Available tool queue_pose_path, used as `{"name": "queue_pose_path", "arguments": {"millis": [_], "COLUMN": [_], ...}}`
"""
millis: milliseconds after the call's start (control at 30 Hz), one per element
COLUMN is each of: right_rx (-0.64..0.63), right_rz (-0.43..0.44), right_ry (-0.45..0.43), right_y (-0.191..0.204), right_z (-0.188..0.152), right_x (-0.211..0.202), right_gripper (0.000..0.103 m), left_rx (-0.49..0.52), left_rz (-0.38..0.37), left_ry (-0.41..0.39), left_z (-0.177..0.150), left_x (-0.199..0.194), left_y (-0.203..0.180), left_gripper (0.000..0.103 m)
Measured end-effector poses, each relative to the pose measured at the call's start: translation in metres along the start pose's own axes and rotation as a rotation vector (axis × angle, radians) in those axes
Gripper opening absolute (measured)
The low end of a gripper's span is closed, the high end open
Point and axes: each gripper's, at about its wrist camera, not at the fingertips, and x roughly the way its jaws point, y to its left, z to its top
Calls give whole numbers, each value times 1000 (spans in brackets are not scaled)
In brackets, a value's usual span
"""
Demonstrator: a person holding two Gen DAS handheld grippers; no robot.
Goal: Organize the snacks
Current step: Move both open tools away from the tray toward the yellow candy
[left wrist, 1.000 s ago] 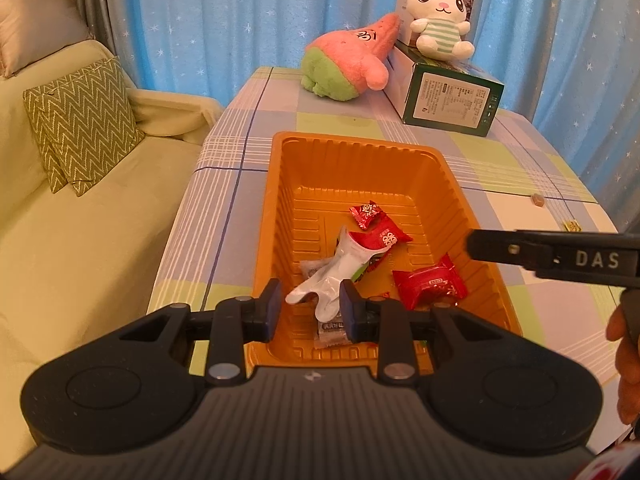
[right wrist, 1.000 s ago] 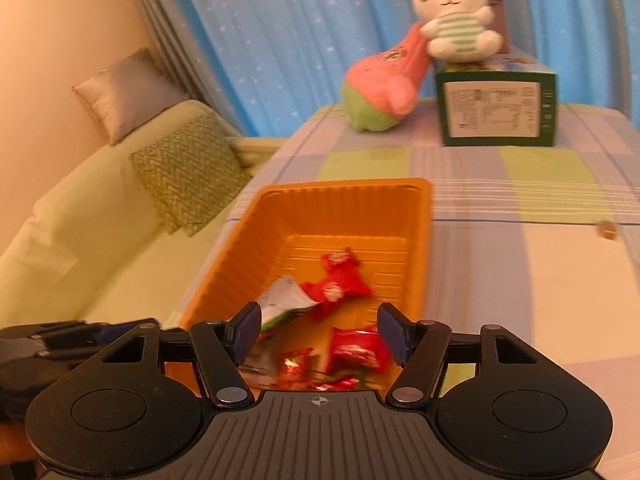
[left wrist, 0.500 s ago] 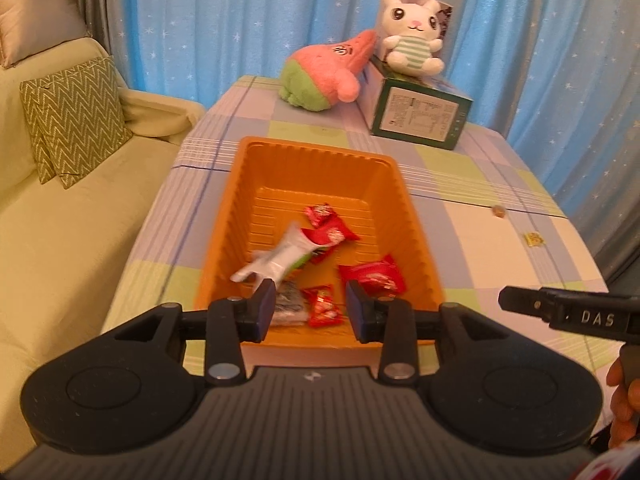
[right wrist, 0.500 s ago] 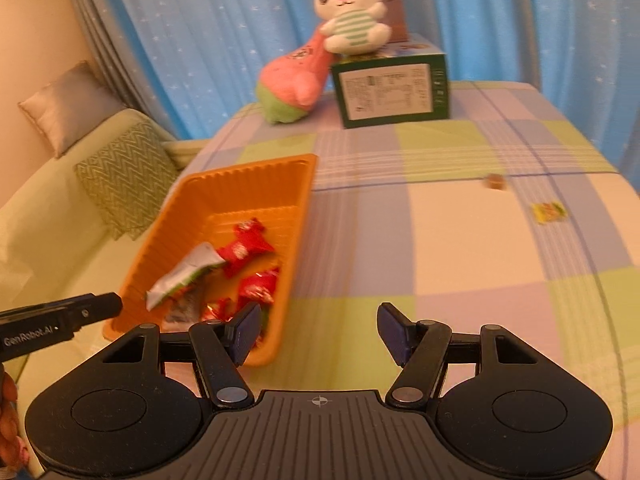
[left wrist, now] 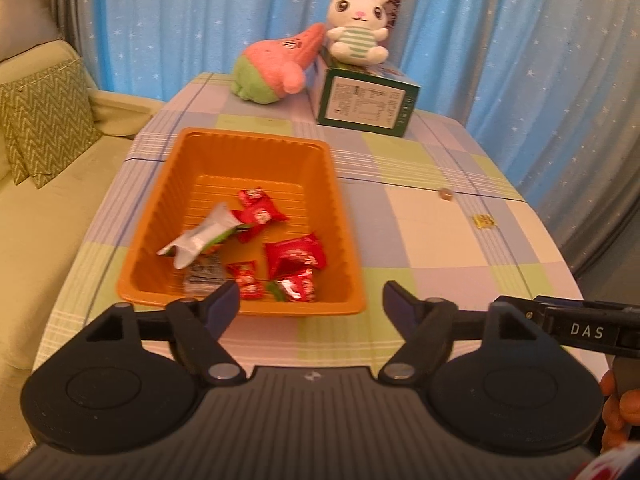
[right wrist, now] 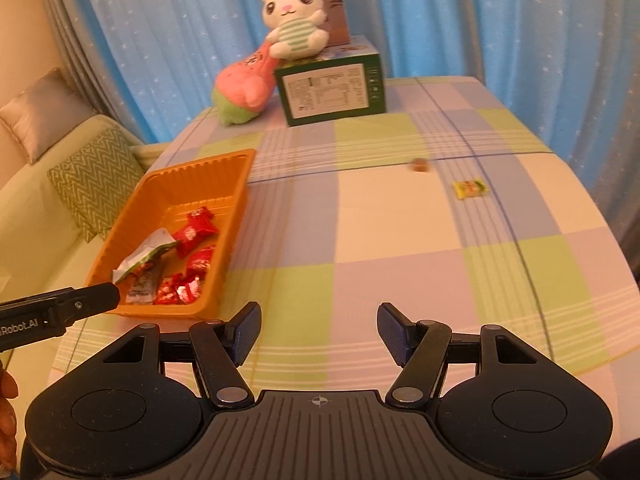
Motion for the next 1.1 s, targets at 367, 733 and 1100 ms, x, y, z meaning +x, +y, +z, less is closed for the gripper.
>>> {"name": "queue_pose_path", "arguments": {"millis": [367,733,1100], "right_rx": [78,127,148], "right_rz": [-73,-138,-159], "right_ry": [-26,-67,-85], "right_y": [-50,-86,-110], "right_z": [-7,-4,4], "right_x": [-21,-35,-32], "right_gripper": [64,64,64], "left_rx": [30,87,153], "left_rz": [-57,-58,-122], "left_ry": [12,-24,-20], "left_z": [4,8,17], "left_x": [10,26,43], "left_y": [-41,-80,-109], "left_gripper": [88,88,88]}}
